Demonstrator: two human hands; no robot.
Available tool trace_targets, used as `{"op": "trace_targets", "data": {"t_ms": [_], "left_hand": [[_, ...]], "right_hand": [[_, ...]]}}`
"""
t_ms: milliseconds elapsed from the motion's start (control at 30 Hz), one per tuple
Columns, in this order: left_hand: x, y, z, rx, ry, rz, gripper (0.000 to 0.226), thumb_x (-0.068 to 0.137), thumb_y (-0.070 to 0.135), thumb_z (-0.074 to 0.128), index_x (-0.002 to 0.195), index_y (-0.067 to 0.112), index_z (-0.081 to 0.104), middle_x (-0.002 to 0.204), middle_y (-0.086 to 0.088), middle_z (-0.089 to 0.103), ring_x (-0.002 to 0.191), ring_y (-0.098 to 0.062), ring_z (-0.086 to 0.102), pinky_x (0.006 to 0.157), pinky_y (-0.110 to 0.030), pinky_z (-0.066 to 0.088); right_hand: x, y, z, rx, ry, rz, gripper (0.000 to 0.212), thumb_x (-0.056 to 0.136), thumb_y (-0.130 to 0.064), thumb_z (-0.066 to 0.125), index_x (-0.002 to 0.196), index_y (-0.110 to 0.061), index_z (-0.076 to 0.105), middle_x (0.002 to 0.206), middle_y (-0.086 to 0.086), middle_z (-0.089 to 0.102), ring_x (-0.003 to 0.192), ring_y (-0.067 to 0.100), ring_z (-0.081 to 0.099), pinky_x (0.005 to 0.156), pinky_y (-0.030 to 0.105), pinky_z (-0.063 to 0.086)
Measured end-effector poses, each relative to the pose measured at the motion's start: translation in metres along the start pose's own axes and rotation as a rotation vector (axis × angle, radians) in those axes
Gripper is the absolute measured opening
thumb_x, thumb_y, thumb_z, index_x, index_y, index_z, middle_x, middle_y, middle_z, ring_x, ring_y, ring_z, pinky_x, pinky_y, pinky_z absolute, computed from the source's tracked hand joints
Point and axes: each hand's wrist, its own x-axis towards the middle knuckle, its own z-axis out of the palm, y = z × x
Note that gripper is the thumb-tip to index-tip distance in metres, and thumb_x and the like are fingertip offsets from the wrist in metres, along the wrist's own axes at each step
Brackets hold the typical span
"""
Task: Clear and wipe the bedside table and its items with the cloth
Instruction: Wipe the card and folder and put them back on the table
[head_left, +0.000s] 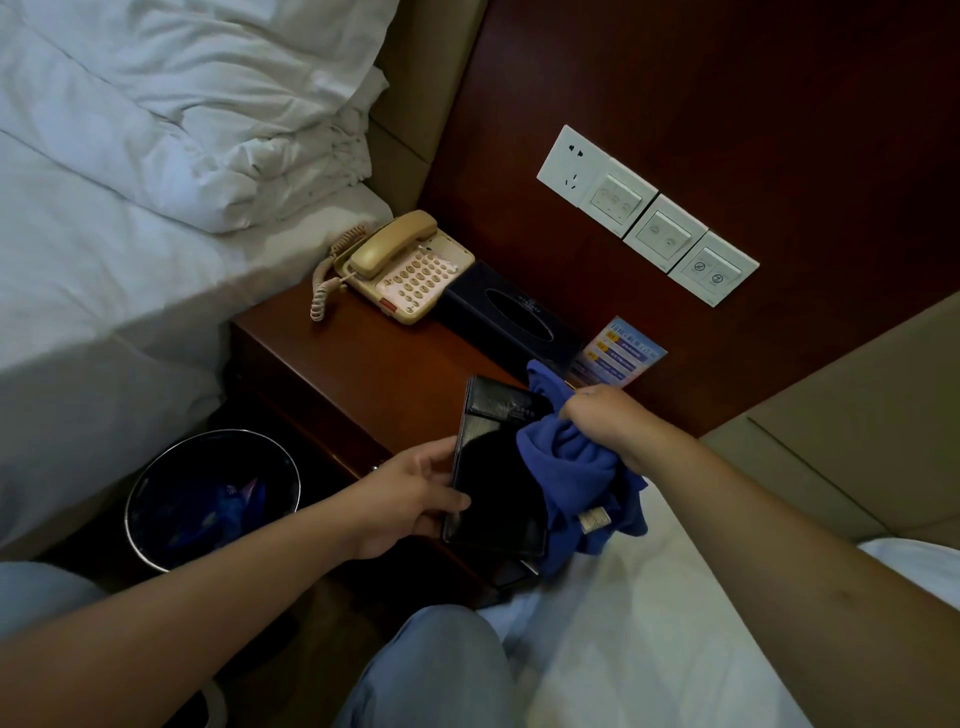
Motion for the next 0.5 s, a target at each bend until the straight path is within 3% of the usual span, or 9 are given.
{"op": "trace_targets", "data": {"t_ms": [233,400,500], "left_hand": [[0.004,0.001,-0.004,-0.044,0.023,-0.025,0.069,0.095,-0.018,0.052,0.142,0.032,0.056,0.128,-0.014,0.072,0.118,-0.034,0.069,0.100,-0.055,0.055],[0.005,-0.002,-0.001,-0.047,0.004,-0.033,0.066,0.095,-0.017,0.051,0.142,0.029,0.057,0.130,-0.015,0.070,0.121,-0.034,0.067,0.103,-0.056,0.052],[0.008,-0.002,-0.001,-0.103,0.012,-0.009,0.064,0.096,-0.013,0.053,0.144,0.030,0.056,0.133,-0.014,0.069,0.124,-0.034,0.065,0.107,-0.058,0.049]], "right_hand": [[0.004,0.016,0.016,0.064,-0.070,0.061,0.013,0.091,-0.008,0.056,0.078,-0.007,0.061,0.055,0.007,0.063,0.052,0.023,0.061,0.057,0.031,0.048],[-0.003,0.022,0.009,0.061,-0.147,0.193,0.039,0.101,-0.007,0.048,0.062,-0.009,0.046,0.032,-0.001,0.047,0.022,0.011,0.043,0.042,0.024,0.038],[-0.002,0.029,-0.010,0.299,-0.092,0.161,0.036,0.098,-0.007,0.049,0.063,-0.012,0.042,0.044,0.003,0.043,0.033,0.016,0.037,0.040,0.026,0.030]]}}
